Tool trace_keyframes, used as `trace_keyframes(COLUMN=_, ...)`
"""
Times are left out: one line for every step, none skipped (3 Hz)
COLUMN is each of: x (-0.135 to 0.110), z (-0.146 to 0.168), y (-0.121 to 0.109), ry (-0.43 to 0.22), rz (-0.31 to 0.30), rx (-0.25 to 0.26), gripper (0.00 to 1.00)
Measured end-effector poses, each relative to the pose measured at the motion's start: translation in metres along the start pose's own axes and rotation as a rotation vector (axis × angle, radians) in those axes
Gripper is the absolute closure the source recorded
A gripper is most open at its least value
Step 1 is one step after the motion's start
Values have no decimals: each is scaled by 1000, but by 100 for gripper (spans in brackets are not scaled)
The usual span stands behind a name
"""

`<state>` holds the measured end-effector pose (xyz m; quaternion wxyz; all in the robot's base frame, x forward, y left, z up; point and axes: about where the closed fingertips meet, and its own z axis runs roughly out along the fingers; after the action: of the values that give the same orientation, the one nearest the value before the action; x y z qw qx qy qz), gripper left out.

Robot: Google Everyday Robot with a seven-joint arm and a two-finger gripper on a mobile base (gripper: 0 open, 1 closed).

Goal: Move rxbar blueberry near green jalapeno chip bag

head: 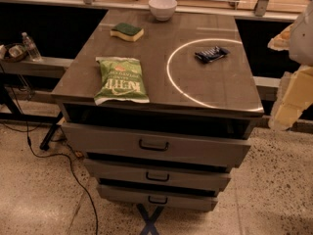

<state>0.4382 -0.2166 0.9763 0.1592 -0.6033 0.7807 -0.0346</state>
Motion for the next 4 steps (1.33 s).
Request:
trace_keyframes(x=0, z=0, y=0, ry=0, rz=0, rx=0, gripper=0)
trace_keyframes(x=-10, z=15, y=-27, ry=-40, rz=-8, rx=32, gripper=0)
trace_keyframes(x=-41, z=54, y=-112, ry=-175, rz=5, rx=87, gripper=0)
trace_keyframes(x=-69, z=98, y=-199, ry=-309, rz=83, rx=120, gripper=0)
